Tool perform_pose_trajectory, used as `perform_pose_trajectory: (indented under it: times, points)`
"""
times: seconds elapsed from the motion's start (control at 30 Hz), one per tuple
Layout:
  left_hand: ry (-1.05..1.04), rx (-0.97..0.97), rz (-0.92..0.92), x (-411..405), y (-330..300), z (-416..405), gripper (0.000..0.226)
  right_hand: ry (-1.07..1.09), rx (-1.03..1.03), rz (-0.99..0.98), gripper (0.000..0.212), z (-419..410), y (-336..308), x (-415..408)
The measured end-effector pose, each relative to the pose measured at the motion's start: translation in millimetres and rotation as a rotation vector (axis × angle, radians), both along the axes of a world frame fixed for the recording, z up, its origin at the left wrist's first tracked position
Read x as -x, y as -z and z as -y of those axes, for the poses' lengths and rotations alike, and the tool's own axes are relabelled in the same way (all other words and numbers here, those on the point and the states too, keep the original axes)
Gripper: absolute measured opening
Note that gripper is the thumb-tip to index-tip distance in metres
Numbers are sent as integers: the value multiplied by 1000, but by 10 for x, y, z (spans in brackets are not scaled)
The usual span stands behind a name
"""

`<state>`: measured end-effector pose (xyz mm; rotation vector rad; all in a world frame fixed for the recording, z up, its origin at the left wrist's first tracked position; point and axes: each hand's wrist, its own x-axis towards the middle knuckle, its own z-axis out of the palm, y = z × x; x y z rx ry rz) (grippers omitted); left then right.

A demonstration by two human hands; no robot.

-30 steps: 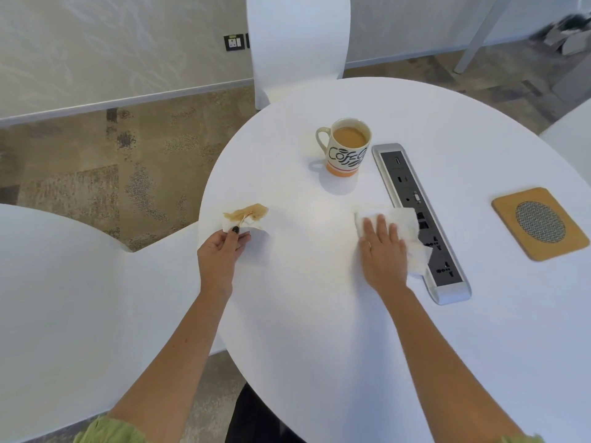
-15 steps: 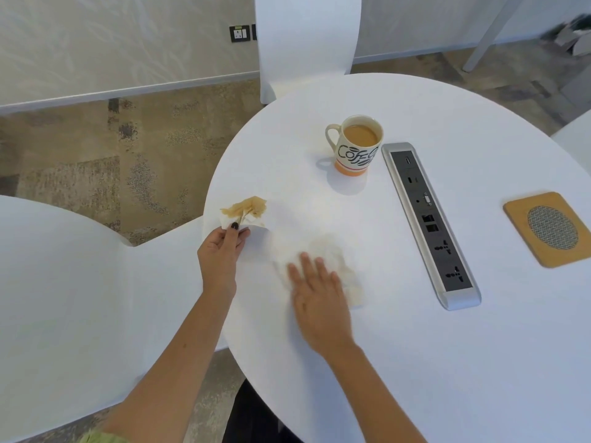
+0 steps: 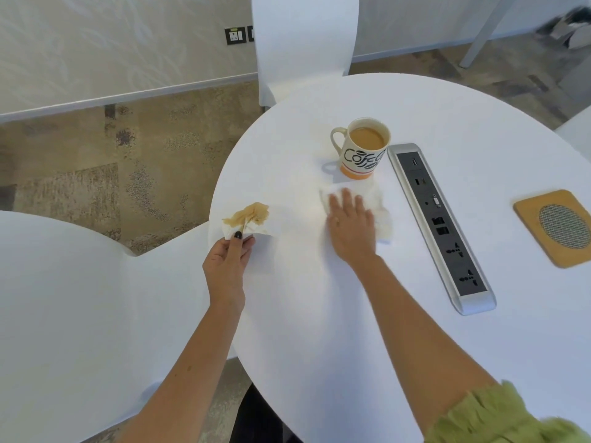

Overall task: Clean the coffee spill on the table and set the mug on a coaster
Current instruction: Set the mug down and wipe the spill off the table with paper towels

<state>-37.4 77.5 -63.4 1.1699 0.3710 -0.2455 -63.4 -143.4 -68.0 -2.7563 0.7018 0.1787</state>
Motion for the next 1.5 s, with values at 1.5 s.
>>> perform_pose_trajectory:
  times: [1.5]
  points:
    - [210,-3,82,382,-866,310,16,900,-2187,671,48,-213,-968,1388]
